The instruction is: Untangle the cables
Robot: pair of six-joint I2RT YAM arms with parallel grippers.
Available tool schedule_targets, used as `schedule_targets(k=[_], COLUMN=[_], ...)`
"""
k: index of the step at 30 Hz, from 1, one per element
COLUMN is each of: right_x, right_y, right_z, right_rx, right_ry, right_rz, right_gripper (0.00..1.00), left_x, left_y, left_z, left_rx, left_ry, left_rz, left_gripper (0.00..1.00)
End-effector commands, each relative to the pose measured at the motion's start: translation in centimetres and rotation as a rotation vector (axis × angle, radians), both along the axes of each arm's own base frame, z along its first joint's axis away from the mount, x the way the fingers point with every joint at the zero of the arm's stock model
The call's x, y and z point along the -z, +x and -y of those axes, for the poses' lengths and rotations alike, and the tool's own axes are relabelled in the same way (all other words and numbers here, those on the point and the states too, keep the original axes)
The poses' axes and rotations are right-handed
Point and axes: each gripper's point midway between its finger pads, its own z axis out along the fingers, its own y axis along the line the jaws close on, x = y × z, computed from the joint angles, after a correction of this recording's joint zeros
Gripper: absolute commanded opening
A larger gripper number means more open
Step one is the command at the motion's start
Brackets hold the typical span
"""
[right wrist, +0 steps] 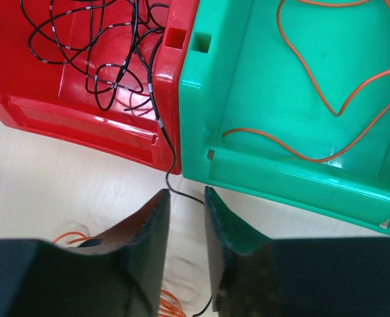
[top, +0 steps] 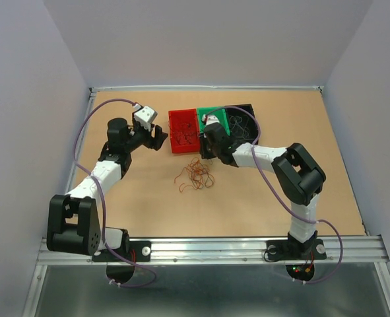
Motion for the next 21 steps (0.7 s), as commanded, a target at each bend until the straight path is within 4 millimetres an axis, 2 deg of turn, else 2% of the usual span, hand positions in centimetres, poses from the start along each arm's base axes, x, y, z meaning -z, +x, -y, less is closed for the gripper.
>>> schedule_targets(k=[1,4,7,10,13,16,17,19,20,21], right_x=[-3.6,-4.1,-4.3,-4.1,-3.3,-2.4,-2.3,-1.9,-1.9,-2.0], right_y=[1.7,1.5,1.1,1.2,1.5,1.7,1.8,1.8,1.8,1.7], right_z=[-2.2,-2.7,-2.7,-2.6,-2.8,-3.0,-3.1,-3.2,-3.3,-3.3], right_rx=[-0.023,-0.04,-0.046,-0.037,-0.027,-0.019,-0.022,-0.023,-0.026,-0.026], right_ry=[0.084,0.096,0.099,0.093,0.084,0.077,0.077,0.071,0.072,0.073], right_rz=[0.082,0.086,0.088,0.087,0.08,0.069,0.067,0.063,0.063,0.064], right_gripper=[0.29,0.29,0.46,0.51,0.52,0.48,0.4,0.33,0.26,0.25], left_x=[-1.6,-1.4,-0.8,-0.4,-0.4,-0.4,-0.4,-0.3,-0.2,-0.2], left_y=[-0.3,-0.1,0.4,0.9,1.1,1.1,1.1,1.1,1.2,1.2], left_z=[0.2,0.3,0.2,0.1,0.0,-0.1,-0.1,-0.2,-0.1,-0.1], left_rx=[0.009,0.008,-0.004,-0.022,-0.033,-0.039,-0.039,-0.043,-0.042,-0.042], left_ry=[0.011,0.016,0.02,0.009,0.007,0.008,0.008,0.012,0.014,0.014], left_rz=[0.072,0.068,0.044,0.015,0.006,0.005,0.005,0.005,0.005,0.003], left_gripper=[0.77,0.77,0.77,0.77,0.77,0.77,0.77,0.77,0.77,0.77])
